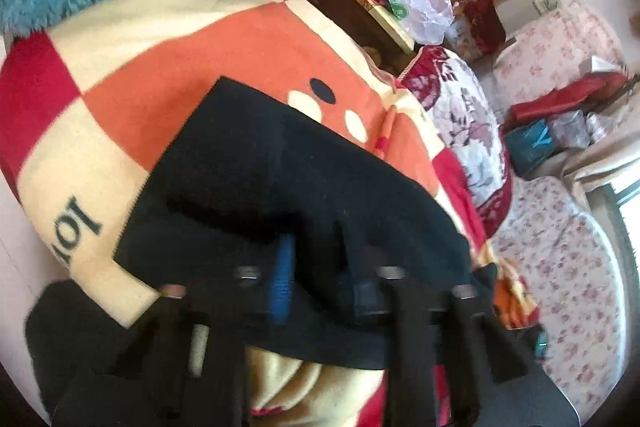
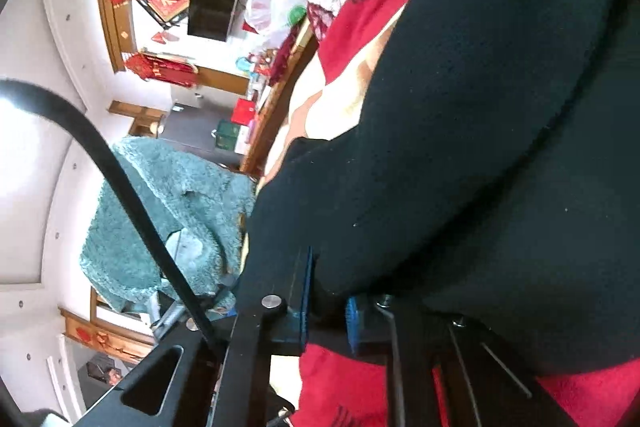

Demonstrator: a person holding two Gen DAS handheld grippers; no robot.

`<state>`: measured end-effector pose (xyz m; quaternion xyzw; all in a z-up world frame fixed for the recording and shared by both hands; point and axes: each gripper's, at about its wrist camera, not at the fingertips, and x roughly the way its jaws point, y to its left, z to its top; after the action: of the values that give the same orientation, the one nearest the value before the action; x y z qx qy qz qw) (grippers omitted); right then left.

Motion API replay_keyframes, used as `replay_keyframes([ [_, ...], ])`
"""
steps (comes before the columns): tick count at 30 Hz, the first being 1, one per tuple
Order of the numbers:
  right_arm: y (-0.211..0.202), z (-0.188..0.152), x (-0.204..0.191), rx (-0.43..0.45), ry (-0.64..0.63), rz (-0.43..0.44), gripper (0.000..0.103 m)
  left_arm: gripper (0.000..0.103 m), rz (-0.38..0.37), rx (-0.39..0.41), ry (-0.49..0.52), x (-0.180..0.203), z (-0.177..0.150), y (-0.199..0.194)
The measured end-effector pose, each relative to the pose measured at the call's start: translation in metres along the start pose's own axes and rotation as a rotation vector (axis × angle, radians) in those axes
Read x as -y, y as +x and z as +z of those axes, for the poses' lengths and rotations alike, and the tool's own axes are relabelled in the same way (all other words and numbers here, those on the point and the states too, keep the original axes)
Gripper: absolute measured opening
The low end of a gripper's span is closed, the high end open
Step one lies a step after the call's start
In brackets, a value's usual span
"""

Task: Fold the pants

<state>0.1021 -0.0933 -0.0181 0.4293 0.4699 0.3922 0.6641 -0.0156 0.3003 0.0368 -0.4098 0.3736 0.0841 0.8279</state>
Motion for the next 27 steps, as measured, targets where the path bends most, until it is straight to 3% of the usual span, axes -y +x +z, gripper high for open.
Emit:
replay_keyframes([
  [1,-0.002,0.000,-0.004,0.001,-0.017,0.005,0.012,0.014,-0.001,0.005,0.011,0.002,0.000,-0.002],
  [9,-0.018,-0.004,-0.047,-0.033,-0.179,-0.008,0.012,0.011,-0.003,0.067,0.160,0.023,-0.008,-0.047],
  [12,-0.022,-0.016,-0.052,-0.065,-0.198,0.018,0.012,0.010,0.054,0.081,0.228,0.023,-0.015,-0.053],
  [16,-0.002,-0.029,-0.033,-0.130,-0.193,-0.067,0.012,0.010,0.116,0.010,0.170,-0.003,-0.020,-0.026],
  [19,0.001,-0.031,-0.026,-0.124,-0.153,-0.052,0.012,0.010,0.101,0.016,0.161,-0.006,-0.023,-0.027],
  [21,-0.003,-0.027,-0.027,-0.116,-0.138,-0.041,0.015,0.010,0.113,0.024,0.192,-0.001,-0.024,-0.029],
  [23,-0.009,-0.021,-0.026,-0.105,-0.122,-0.063,0.032,0.010,0.131,0.015,0.212,0.003,-0.025,-0.030],
  [27,-0.034,-0.011,-0.024,-0.055,-0.111,-0.085,0.035,0.011,0.166,0.051,0.217,0.002,-0.028,-0.048],
])
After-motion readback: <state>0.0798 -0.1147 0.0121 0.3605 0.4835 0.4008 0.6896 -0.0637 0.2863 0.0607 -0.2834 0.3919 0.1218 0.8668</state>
